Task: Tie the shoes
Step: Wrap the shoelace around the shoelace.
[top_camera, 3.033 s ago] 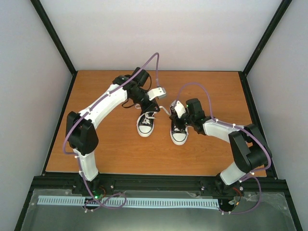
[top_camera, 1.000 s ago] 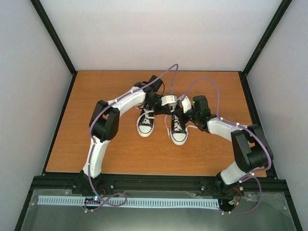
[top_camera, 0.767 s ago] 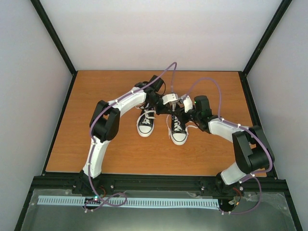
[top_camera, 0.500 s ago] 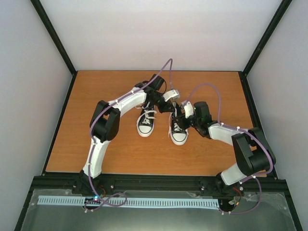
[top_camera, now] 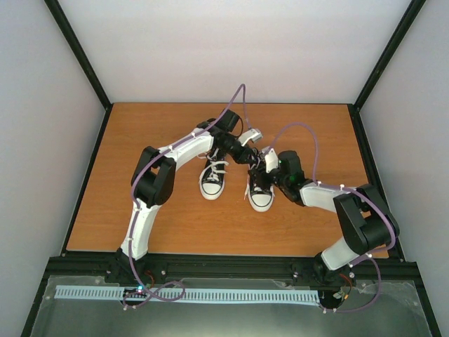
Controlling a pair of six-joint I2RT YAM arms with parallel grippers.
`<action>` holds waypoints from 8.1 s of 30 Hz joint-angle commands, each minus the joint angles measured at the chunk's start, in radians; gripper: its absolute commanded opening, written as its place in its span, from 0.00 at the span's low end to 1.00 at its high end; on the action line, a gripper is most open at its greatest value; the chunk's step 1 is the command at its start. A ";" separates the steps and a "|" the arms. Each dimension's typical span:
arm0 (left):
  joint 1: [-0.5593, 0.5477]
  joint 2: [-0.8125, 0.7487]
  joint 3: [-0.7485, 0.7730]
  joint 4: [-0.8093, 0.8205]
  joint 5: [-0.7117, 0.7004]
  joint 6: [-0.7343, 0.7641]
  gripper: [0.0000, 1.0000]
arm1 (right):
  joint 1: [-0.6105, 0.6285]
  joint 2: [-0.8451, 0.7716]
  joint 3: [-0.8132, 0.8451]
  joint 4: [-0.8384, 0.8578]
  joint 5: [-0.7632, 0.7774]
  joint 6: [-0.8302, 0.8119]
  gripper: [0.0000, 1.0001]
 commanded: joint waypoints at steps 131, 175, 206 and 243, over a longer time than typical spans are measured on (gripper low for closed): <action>-0.013 0.021 0.127 -0.089 0.078 0.069 0.01 | -0.274 -0.287 0.011 -0.377 -0.061 0.394 0.03; 0.001 0.031 0.161 -0.126 0.063 0.120 0.01 | -0.241 -0.110 0.323 -0.436 -0.193 0.145 0.42; 0.003 0.059 0.173 -0.092 0.089 0.028 0.01 | -0.008 0.012 0.047 0.096 0.096 0.202 0.28; 0.081 0.221 0.477 -0.300 -0.249 0.340 0.65 | -0.008 0.024 0.057 0.060 0.060 0.185 0.03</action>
